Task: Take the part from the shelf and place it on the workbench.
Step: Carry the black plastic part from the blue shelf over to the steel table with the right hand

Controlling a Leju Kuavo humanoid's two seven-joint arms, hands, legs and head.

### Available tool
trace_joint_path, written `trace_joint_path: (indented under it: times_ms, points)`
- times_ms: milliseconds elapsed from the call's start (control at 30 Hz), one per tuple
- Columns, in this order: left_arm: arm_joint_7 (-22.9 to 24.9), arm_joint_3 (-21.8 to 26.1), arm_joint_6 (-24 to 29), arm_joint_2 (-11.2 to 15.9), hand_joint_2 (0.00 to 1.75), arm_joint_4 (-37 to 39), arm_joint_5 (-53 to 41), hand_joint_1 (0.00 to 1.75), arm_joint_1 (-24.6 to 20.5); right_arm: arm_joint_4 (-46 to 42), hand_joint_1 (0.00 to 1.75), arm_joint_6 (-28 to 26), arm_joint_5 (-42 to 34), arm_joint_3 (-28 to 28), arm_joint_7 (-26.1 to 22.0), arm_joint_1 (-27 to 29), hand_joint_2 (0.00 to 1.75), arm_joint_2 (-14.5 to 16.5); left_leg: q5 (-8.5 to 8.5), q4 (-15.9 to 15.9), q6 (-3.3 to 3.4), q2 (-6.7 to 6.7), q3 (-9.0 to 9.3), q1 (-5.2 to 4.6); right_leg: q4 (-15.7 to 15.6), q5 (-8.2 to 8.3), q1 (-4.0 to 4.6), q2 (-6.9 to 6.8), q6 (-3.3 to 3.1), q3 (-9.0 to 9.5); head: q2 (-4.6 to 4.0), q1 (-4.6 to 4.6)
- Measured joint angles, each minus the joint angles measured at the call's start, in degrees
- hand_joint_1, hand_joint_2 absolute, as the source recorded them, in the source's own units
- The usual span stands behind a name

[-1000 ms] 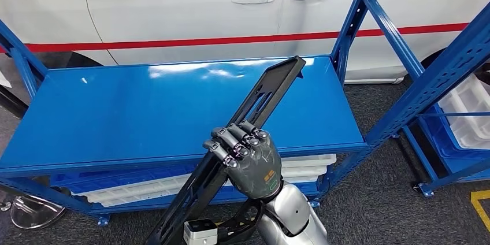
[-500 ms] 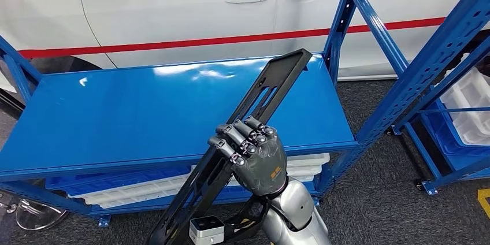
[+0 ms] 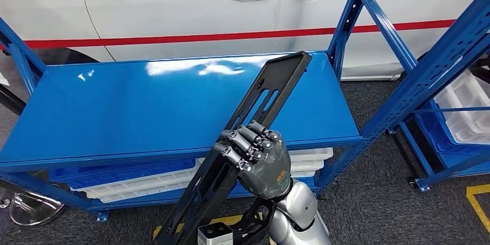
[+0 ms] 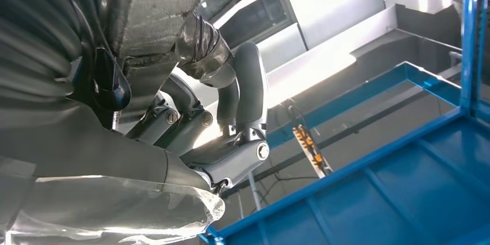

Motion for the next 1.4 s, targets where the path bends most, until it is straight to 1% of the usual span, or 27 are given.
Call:
trace_joint_path:
  times_ms: [67,100,133,200,267,333,400,433,467,500,567,633,700,767,800,833,900,933,967,1000,1067,1133,1200,1267,1300,1333,1400]
  points:
    - [-0.1,0.0,0.1,-0.1,1.75,0.0,0.0,0.0,0.3,0.0,1.75,0.0,-0.3,-0.4,-0.5,0.1,1.75,0.0,0.34,0.6,-0.39,-0.07,-0.74,-0.05,-8.1,2.68,-0.09,-0.01,-0.16,5.19,0.01,0.0]
    - [-0.1,0.0,0.1,-0.1,1.75,0.0,0.0,0.0,0.3,0.0,1.75,0.0,-0.4,-0.5,-0.6,0.2,1.75,0.0,0.55,0.7,-0.69,-0.11,-0.98,-0.09,-10.9,3.56,0.02,0.03,-0.3,6.84,0.01,0.0]
    - [-0.1,0.0,0.1,-0.1,1.75,0.0,0.0,0.0,0.3,0.0,1.75,0.0,-0.4,-0.6,-0.6,0.3,1.75,0.0,0.79,0.9,-1.07,-0.15,-1.15,-0.12,-12.5,3.88,0.16,0.06,-0.45,7.62,0.0,0.0]
    - [-0.2,0.0,0.1,-0.2,1.75,0.0,0.0,0.0,0.4,0.0,1.75,0.0,-0.5,-0.9,-0.6,0.5,1.75,0.1,1.5,0.8,-1.92,-0.18,-1.39,-0.13,-12.8,4.46,0.45,0.13,-0.93,7.12,0.0,-0.01]
    - [-0.1,0.0,0.1,-0.2,1.75,0.0,0.1,0.0,0.5,0.0,1.75,0.0,-0.6,-1.1,-0.5,0.5,1.75,0.1,0.78,1.3,-2.6,-0.26,-1.99,0.05,-13.3,5.33,0.27,-0.08,-1.76,6.5,0.0,-0.01]
    - [0.0,0.0,0.1,-0.2,1.75,0.0,0.3,0.0,0.6,0.0,1.75,0.0,-1.1,-1.2,-0.5,0.6,1.75,0.2,-3.69,5.5,-3.12,-0.35,-3.49,0.25,-13.6,6.55,0.06,-0.34,-2.56,5.44,0.01,-0.02]
    - [0.0,0.0,0.1,-0.2,1.75,0.0,0.6,0.0,0.6,0.2,1.75,0.0,-1.9,-1.2,-0.8,0.7,1.75,0.2,-8.78,12.6,-3.58,-0.35,-5.27,0.31,-13.5,7.6,0.15,-0.46,-2.86,3.96,0.0,-0.03]
    - [0.1,0.0,0.1,-0.2,1.75,0.0,0.8,0.0,0.6,0.3,1.75,0.0,-2.5,-1.3,-1.0,0.7,1.75,0.2,-9.8,15.4,-3.73,-0.35,-5.52,0.33,-13.4,8.09,0.21,-0.54,-2.85,3.16,0.0,-0.03]
    - [0.2,0.0,0.1,-0.2,1.75,0.0,0.9,0.0,0.7,0.4,1.75,0.0,-3.0,-1.3,-1.3,0.9,1.75,0.2,-9.5,16.4,-3.79,-0.35,-4.88,0.33,-13.2,8.57,0.24,-0.59,-2.81,2.37,0.0,-0.03]
    - [0.3,0.0,0.1,-0.2,1.75,0.0,1.1,0.0,0.7,0.6,1.75,0.0,-3.4,-1.3,-1.6,1.0,1.75,0.2,-8.27,15.5,-3.75,-0.34,-3.28,0.33,-13.0,9.03,0.27,-0.63,-2.72,1.6,0.0,-0.03]
    - [0.3,0.0,0.1,-0.1,1.75,0.0,1.3,0.0,0.8,0.8,1.75,0.0,-4.1,-1.2,-2.1,1.3,1.75,0.2,-5.93,8.4,-3.31,-0.37,2.35,0.29,-12.7,9.83,0.3,-0.64,-2.39,0.42,0.0,-0.03]
    - [0.3,0.0,0.1,0.0,1.75,0.0,1.3,0.0,0.8,0.9,1.75,0.0,-4.2,-1.2,-2.4,1.5,1.75,0.2,-6.01,1.3,-2.63,-0.45,6.98,0.0,-12.5,10.63,0.39,-0.68,-1.82,-0.12,0.0,-0.02]
    - [0.3,0.0,0.1,0.1,1.75,0.0,1.5,0.0,1.0,0.9,1.75,0.0,-4.3,-1.1,-2.5,1.6,1.75,0.2,-6.2,-1.1,-1.98,-0.51,7.91,-0.33,-12.8,11.64,0.41,-0.73,-1.11,-0.21,0.0,-0.01]
    - [0.3,0.0,0.1,0.0,1.75,0.0,1.6,0.0,1.1,1.0,1.75,0.0,-4.3,-1.1,-2.5,1.8,1.75,0.2,-5.02,-1.5,-1.09,-0.31,7.26,-0.06,-12.7,11.45,0.38,-0.57,-0.45,-0.58,0.0,-0.01]
    - [0.2,0.0,0.1,0.0,1.75,0.0,1.6,0.0,1.1,1.0,1.75,0.0,-4.2,-1.1,-2.5,1.9,1.75,0.2,-4.27,-1.7,-0.51,-0.16,6.75,0.09,-11.5,9.8,0.37,-0.44,-0.2,-1.11,0.0,-0.01]
    - [0.2,0.0,0.0,0.0,1.75,0.0,1.6,0.0,1.1,1.1,1.75,0.0,-4.2,-1.1,-2.5,2.0,1.75,0.1,-3.53,-1.9,-0.07,0.0,6.12,0.23,-9.2,7.19,0.35,-0.31,-0.02,-1.89,0.0,0.0]
    - [0.1,0.0,-0.1,0.1,1.75,0.0,1.6,0.0,1.1,1.3,1.75,0.0,-4.1,-1.1,-2.5,2.1,1.75,0.1,-2.32,-1.7,0.36,0.16,4.44,0.08,-2.2,1.55,0.26,-0.21,0.22,-3.66,0.0,-0.01]
    - [0.1,0.0,-0.2,0.1,1.75,0.0,1.6,0.0,1.2,1.4,1.75,0.0,-4.1,-1.1,-2.5,2.1,1.75,0.1,-1.75,-1.6,0.32,0.21,3.55,0.03,0.9,0.33,0.21,-0.21,0.32,-4.09,0.0,-0.01]
    - [0.1,0.0,-0.2,0.1,1.75,0.0,1.6,0.0,1.2,1.5,1.75,0.0,-4.0,-1.1,-2.5,2.1,1.75,0.1,-1.22,-1.4,0.25,0.24,2.63,-0.01,2.7,0.51,0.17,-0.22,0.37,-3.82,0.0,-0.01]
    - [0.1,0.0,-0.3,0.1,1.75,0.0,1.6,0.0,1.2,1.6,1.75,0.0,-4.0,-1.1,-2.5,2.1,1.75,0.1,-0.74,-1.1,0.15,0.25,1.75,-0.03,2.5,1.81,0.13,-0.22,0.34,-2.62,0.0,-0.01]
    - [0.1,0.0,-0.4,0.1,1.75,0.0,1.6,0.0,1.2,1.7,1.75,0.0,-3.9,-1.1,-2.5,2.1,1.75,0.1,0.07,-0.5,-0.15,0.21,0.24,-0.04,-3.4,4.64,0.14,-0.19,-0.11,2.51,0.0,-0.01]
    - [0.1,0.0,-0.4,0.1,1.75,0.0,1.7,0.0,1.1,1.8,1.75,0.0,-3.8,-1.0,-2.5,2.1,1.75,0.1,0.79,-0.1,-0.66,0.16,-0.67,-0.12,-11.3,4.58,0.41,-0.15,-0.65,7.8,0.0,-0.01]
    - [0.1,0.0,-0.5,0.0,1.75,0.0,1.7,0.0,1.1,1.8,1.75,0.0,-3.7,-0.9,-2.4,2.1,1.75,0.1,1.72,-0.3,-1.39,0.18,-1.01,-0.07,-14.6,4.0,0.81,-0.1,-0.98,9.44,0.0,-0.01]
    - [0.1,0.0,-0.5,0.1,1.75,0.0,1.7,0.0,1.2,1.8,1.75,0.0,-3.6,-0.8,-2.5,2.1,1.75,0.1,1.94,-0.4,-2.09,0.1,-1.45,0.04,-15.4,5.18,0.63,-0.23,-1.58,8.9,0.0,-0.02]
    - [0.2,0.0,-0.5,0.1,1.75,0.0,1.6,0.0,1.2,1.8,1.75,0.0,-3.7,-0.8,-2.5,2.1,1.75,0.1,0.78,0.4,-2.36,0.02,-1.92,0.07,-15.8,5.89,0.45,-0.37,-2.04,8.51,0.0,-0.02]
    - [0.2,0.0,-0.6,0.1,1.75,0.0,1.4,0.0,1.2,1.9,1.75,0.0,-3.9,-0.8,-2.4,2.1,1.75,0.1,-1.31,2.3,-2.61,-0.05,-2.66,0.11,-16.1,6.56,0.26,-0.54,-2.43,8.02,0.0,-0.02]
    - [0.3,0.0,-0.8,0.1,1.75,0.0,1.1,0.0,1.1,2.2,1.75,0.0,-4.6,-0.6,-1.9,2.0,1.75,0.1,-6.65,9.3,-3.13,-0.1,-4.52,0.32,-15.9,7.63,0.29,-0.83,-2.85,6.64,0.01,-0.02]
